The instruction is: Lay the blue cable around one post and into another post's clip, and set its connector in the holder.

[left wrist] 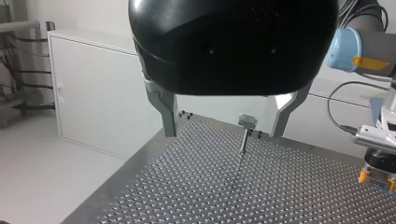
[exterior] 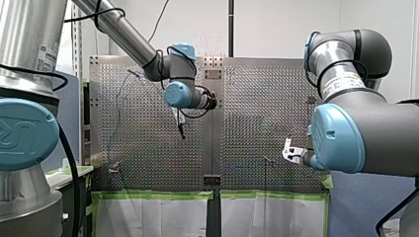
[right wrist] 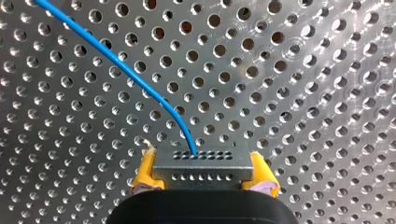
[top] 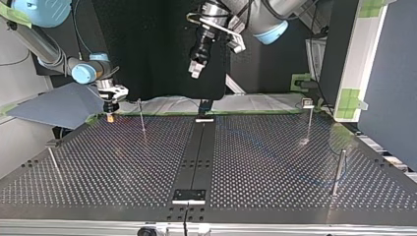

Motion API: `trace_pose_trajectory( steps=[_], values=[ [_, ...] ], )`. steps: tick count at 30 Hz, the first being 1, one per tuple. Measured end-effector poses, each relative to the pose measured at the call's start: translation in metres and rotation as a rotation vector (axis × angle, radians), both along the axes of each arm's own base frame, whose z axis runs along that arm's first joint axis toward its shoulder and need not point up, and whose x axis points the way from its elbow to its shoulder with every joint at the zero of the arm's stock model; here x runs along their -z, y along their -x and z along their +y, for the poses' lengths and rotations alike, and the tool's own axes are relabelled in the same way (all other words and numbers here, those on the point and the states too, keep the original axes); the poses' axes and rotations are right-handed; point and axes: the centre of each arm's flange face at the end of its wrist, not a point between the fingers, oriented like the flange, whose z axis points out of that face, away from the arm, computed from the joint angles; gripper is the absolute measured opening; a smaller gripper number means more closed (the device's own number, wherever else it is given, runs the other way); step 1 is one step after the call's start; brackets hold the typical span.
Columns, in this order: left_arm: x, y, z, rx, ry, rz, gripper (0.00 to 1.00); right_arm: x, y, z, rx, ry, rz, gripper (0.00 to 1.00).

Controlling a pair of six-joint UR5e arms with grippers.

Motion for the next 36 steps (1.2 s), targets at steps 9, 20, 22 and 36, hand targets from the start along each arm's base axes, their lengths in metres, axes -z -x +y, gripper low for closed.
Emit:
trace_pose_trajectory(
  steps=[9, 20, 22, 36],
  values=[
    [-0.009, 0.018, 0.021, -0.008, 0.039, -0.054, 0.93, 0.000, -0.001, 0.000, -0.002, 0.000, 0.000, 0.00],
    [0.025, 0.026, 0.053, -0.077, 0.035, -0.063, 0.93, 0.000, -0.005, 0.002, -0.008, -0.001, 0.000, 0.00],
    [0.032, 0.028, 0.059, -0.089, 0.030, -0.064, 0.93, 0.000, -0.006, 0.002, -0.009, -0.001, 0.000, 0.00],
    [0.063, 0.046, 0.083, -0.106, -0.016, -0.026, 0.93, -0.036, 0.000, -0.004, 0.068, 0.004, 0.051, 0.00]
  ],
)
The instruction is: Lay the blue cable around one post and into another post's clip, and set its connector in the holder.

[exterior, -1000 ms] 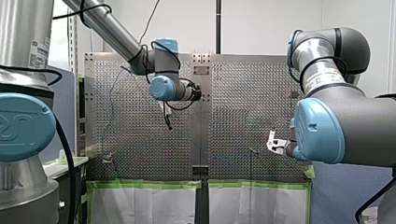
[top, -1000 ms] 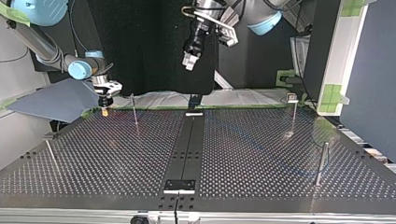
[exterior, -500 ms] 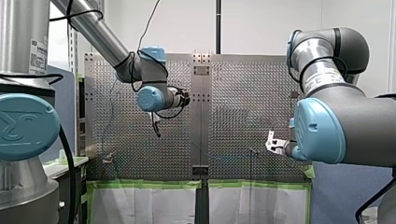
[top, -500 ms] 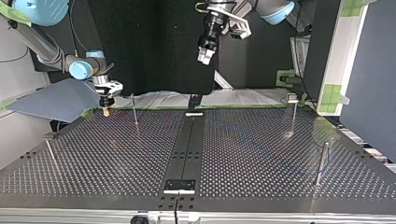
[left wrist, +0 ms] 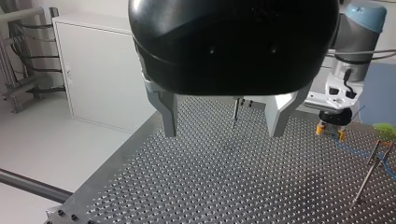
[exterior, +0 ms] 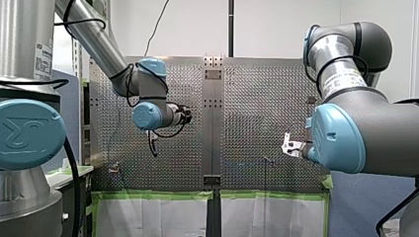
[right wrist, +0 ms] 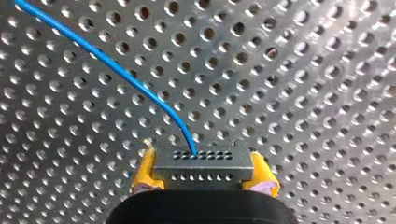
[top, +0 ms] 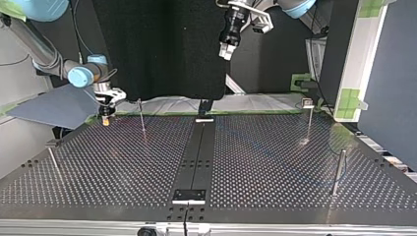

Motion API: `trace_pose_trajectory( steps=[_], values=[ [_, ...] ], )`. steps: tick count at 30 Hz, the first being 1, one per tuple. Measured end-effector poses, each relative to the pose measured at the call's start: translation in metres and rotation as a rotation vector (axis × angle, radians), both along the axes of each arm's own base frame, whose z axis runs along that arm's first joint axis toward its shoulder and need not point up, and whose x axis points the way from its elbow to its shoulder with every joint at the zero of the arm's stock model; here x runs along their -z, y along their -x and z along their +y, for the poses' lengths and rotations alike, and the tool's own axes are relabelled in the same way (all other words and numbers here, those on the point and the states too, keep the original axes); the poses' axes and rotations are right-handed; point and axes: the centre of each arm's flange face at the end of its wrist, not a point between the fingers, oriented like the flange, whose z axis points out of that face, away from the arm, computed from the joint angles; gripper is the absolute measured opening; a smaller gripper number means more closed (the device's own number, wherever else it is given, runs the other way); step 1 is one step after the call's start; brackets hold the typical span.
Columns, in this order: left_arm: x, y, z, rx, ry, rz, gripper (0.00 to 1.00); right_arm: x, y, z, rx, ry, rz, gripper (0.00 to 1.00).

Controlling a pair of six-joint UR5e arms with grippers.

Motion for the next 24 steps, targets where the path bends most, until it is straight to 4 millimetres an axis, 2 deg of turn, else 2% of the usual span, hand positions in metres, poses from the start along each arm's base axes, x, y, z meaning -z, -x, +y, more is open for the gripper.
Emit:
trace_pose_trajectory(
  steps=[7, 24],
  values=[
    [0.000, -0.002, 0.001, -0.003, 0.000, 0.001, 0.93, -0.031, -0.008, 0.003, -0.001, 0.006, 0.038, 0.00],
    [0.000, -0.005, 0.003, -0.004, 0.003, -0.001, 0.93, -0.144, -0.052, 0.024, -0.054, 0.082, 0.037, 0.00]
  ],
)
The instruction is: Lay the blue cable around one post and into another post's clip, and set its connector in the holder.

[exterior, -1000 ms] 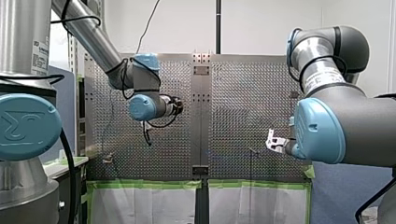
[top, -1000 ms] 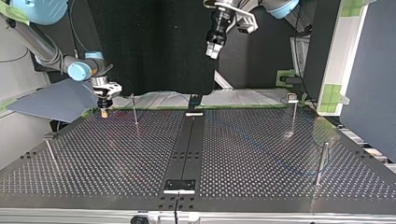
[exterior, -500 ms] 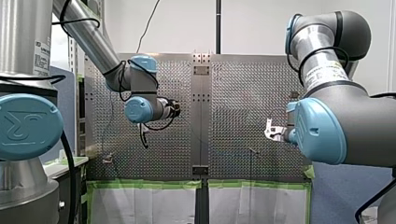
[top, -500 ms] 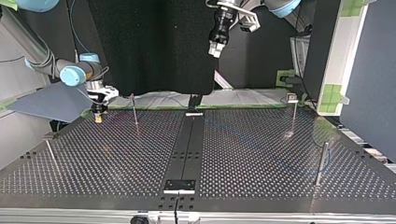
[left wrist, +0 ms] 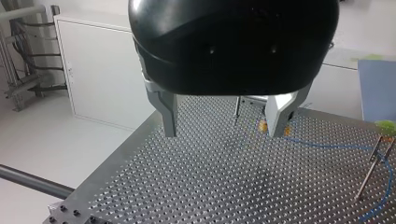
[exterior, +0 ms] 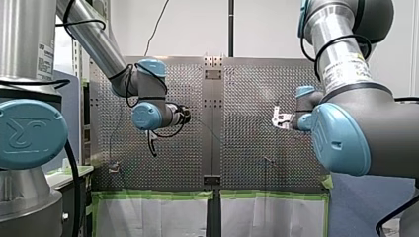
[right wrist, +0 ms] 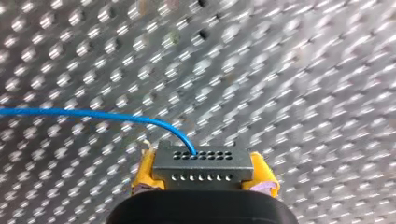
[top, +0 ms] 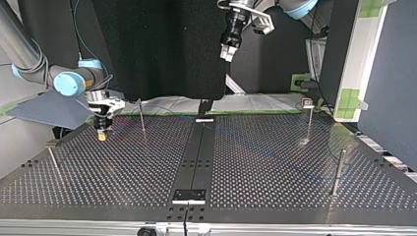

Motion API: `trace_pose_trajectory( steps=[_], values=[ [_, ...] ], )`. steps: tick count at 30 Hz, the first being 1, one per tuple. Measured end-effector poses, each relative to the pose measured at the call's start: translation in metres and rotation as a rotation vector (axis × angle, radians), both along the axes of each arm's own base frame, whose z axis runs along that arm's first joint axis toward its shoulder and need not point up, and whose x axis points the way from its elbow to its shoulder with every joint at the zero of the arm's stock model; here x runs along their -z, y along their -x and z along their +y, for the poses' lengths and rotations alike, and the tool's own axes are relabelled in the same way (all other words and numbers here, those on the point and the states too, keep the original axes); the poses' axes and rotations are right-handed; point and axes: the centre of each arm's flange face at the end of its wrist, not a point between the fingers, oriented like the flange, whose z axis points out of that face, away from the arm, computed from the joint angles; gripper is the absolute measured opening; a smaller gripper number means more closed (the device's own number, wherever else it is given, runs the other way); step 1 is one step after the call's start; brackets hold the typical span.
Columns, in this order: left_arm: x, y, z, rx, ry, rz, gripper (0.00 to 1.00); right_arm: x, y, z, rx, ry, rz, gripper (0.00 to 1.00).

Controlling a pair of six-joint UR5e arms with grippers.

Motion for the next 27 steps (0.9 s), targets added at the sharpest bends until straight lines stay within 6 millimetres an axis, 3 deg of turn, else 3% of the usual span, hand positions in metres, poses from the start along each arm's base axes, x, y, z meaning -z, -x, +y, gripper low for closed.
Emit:
trace_pose_trajectory(
  steps=[14, 20, 27],
  values=[
    [0.000, -0.006, 0.004, -0.009, -0.003, 0.001, 0.93, -0.089, -0.019, 0.023, 0.018, 0.083, -0.021, 0.00],
    [0.000, -0.008, 0.005, -0.014, -0.005, 0.002, 0.93, -0.110, -0.016, 0.027, 0.053, 0.100, -0.030, 0.00],
    [0.001, -0.009, 0.007, -0.019, -0.007, 0.003, 0.93, -0.113, -0.007, 0.028, 0.112, 0.082, -0.027, 0.00]
  ],
)
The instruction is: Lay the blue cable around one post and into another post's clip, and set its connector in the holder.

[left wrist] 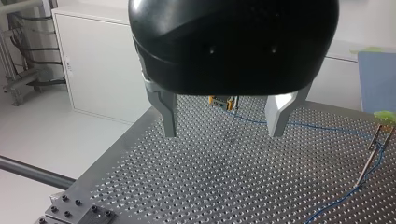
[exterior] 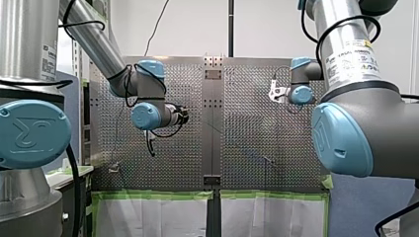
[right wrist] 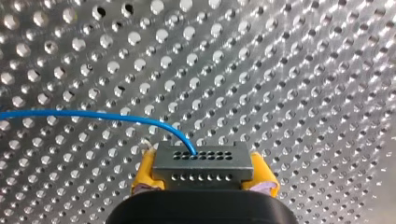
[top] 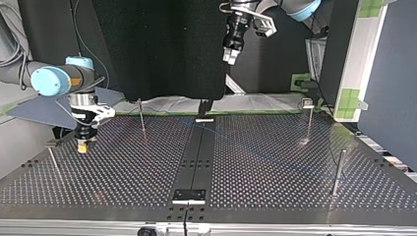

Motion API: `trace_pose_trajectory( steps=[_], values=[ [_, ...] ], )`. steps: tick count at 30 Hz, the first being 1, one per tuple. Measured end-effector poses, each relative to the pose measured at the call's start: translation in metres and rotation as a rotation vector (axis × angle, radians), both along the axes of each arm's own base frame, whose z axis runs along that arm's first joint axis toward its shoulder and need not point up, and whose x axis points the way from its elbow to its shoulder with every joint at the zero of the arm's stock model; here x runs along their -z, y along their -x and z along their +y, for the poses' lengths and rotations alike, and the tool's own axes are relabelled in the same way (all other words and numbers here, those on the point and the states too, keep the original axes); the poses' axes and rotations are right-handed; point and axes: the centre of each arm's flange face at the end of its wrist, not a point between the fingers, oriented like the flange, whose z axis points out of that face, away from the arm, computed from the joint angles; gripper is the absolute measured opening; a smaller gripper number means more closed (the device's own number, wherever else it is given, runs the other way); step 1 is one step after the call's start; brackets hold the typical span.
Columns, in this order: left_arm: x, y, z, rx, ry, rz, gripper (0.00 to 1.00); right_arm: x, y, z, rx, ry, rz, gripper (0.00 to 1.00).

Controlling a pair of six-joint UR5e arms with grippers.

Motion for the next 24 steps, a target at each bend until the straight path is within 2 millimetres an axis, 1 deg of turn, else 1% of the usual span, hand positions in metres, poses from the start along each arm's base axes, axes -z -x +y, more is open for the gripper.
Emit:
trace_pose_trajectory(
  steps=[2, 4, 9, 12, 16, 24],
  values=[
    [0.000, 0.000, 0.000, -0.001, 0.000, 0.000, 0.93, -0.002, 0.002, 0.000, 0.008, 0.000, -0.001, 0.00],
    [0.000, 0.000, 0.000, -0.001, 0.000, 0.000, 0.93, -0.008, 0.003, 0.001, 0.012, 0.004, -0.003, 0.00],
    [0.000, 0.000, 0.000, -0.001, 0.000, 0.000, 0.93, -0.035, 0.007, 0.010, 0.017, 0.022, -0.006, 0.00],
    [0.000, 0.000, 0.000, -0.001, 0.000, 0.000, 0.93, -0.047, 0.009, 0.015, 0.018, 0.023, -0.004, 0.00],
    [0.000, 0.000, 0.000, -0.001, 0.000, 0.001, 0.93, -0.050, 0.011, 0.019, 0.022, 0.007, 0.006, 0.00],
    [0.000, 0.000, 0.000, -0.001, -0.002, 0.002, 0.93, -0.042, 0.020, 0.023, 0.086, -0.046, 0.081, 0.00]
  ],
)
